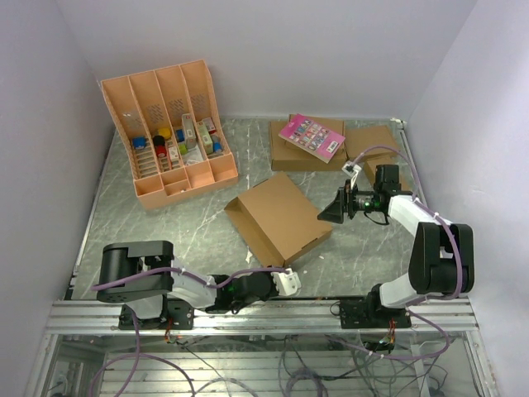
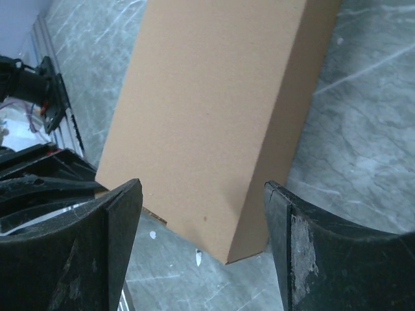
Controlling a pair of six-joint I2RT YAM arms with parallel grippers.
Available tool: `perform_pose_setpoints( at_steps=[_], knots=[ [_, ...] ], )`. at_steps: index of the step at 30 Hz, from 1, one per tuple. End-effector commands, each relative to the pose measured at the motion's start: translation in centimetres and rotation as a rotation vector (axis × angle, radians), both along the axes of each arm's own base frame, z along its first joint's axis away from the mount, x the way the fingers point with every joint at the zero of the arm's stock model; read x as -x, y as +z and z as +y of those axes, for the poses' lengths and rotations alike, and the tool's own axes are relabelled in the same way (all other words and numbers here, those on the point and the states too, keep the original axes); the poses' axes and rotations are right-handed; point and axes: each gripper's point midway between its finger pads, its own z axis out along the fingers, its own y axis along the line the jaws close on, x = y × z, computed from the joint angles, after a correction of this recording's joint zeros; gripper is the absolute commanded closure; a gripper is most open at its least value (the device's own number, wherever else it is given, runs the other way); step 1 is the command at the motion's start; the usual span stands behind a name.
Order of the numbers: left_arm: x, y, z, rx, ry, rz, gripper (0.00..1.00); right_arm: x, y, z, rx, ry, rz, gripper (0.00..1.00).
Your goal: Fold the paper box
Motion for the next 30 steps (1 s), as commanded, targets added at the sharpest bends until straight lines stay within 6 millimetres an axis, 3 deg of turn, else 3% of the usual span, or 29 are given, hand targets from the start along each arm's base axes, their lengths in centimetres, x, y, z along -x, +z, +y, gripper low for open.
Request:
perform_pose_setpoints(
  at_steps=[1, 8, 17, 30],
  knots=[
    [-0.2, 1.8, -1.1, 0.095, 0.010, 0.022, 0.72, -0.8, -2.0, -1.1, 0.072, -0.071, 0.038, 0.26],
    [-0.5, 1.8, -1.0, 0.106, 0.022, 0.040, 0.77, -0.9, -4.1, -1.4, 0.103, -0.094, 0.121, 0.29],
    [-0.9, 1.9, -0.6, 0.125, 0.036, 0.063, 0.81, -0.8, -5.7, -1.5, 0.110, -0.098, 0.193, 0.40],
    [-1.3, 1.8, 0.0, 0.170, 0.067, 0.117, 0.92, -1.0, -6.7, -2.1, 0.153, -0.122, 0.213, 0.46]
  ],
)
